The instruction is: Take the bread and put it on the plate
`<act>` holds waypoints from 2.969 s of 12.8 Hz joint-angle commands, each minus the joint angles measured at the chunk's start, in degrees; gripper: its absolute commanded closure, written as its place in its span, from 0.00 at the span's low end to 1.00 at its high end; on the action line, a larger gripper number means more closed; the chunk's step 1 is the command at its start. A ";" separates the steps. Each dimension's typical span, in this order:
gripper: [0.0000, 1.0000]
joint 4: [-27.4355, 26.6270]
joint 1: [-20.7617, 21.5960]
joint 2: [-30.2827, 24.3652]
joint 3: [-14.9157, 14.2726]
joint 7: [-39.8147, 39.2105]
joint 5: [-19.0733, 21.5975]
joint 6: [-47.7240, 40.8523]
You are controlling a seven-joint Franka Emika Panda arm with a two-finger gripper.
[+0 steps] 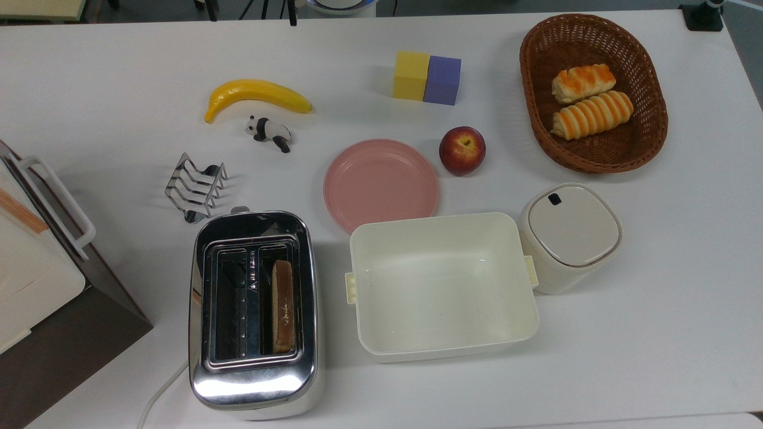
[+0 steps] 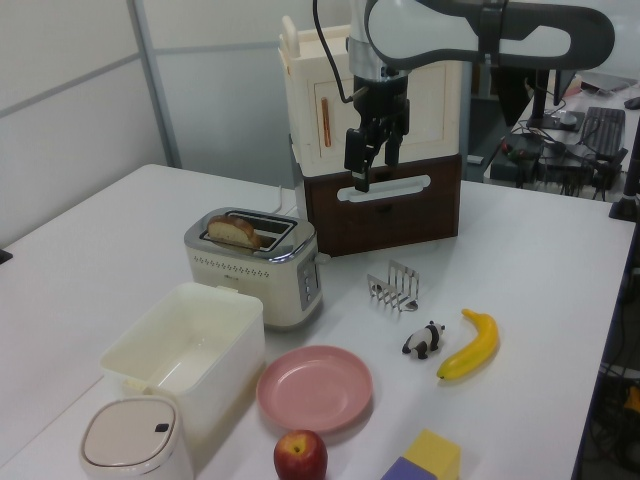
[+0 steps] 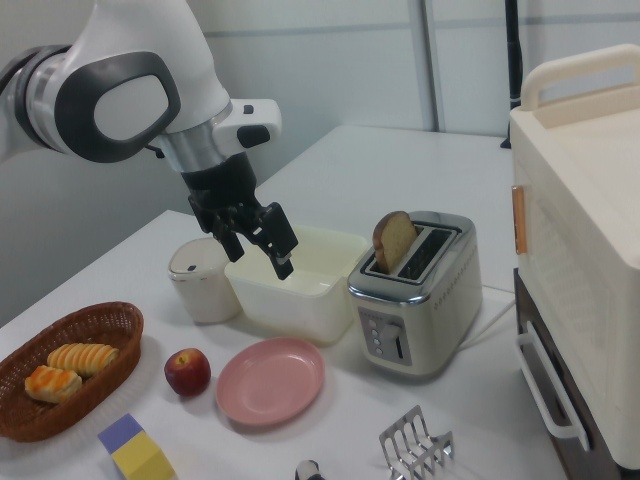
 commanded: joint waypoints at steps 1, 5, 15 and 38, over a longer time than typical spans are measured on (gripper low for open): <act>0.00 -1.02 0.21 -0.86 -1.00 -3.69 1.83 -0.16; 0.00 -0.93 0.21 -0.86 -1.01 -3.73 1.75 -0.07; 0.00 -1.02 0.47 -0.59 -0.92 -3.03 1.84 1.68; 0.00 -1.02 -1.46 19.88 4.35 -9.36 -4.13 53.98</act>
